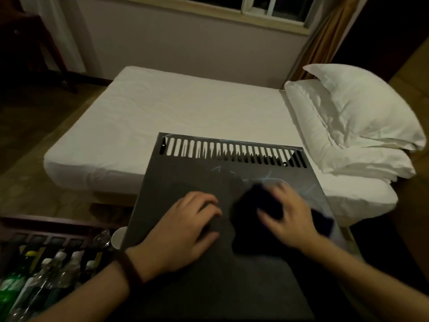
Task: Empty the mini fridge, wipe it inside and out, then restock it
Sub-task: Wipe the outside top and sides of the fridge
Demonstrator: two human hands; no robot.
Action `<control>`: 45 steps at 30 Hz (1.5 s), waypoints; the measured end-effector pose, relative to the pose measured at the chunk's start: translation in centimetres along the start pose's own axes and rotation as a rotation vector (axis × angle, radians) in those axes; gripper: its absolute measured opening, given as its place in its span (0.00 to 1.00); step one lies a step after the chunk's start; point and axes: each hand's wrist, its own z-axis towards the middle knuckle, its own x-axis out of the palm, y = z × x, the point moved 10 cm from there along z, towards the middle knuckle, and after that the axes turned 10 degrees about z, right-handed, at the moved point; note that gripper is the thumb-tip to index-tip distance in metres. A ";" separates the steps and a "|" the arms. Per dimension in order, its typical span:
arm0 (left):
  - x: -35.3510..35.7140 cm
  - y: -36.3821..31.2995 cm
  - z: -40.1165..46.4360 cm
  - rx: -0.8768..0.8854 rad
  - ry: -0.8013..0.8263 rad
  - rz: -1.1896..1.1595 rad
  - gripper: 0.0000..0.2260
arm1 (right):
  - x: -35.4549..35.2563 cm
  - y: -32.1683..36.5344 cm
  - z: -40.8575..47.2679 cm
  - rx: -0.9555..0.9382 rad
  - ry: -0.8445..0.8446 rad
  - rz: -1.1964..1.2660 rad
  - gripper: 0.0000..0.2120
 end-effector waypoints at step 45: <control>4.0 -2.7 4.7 -0.121 0.085 0.114 0.19 | 1.3 -5.2 8.9 0.143 -0.068 0.009 0.20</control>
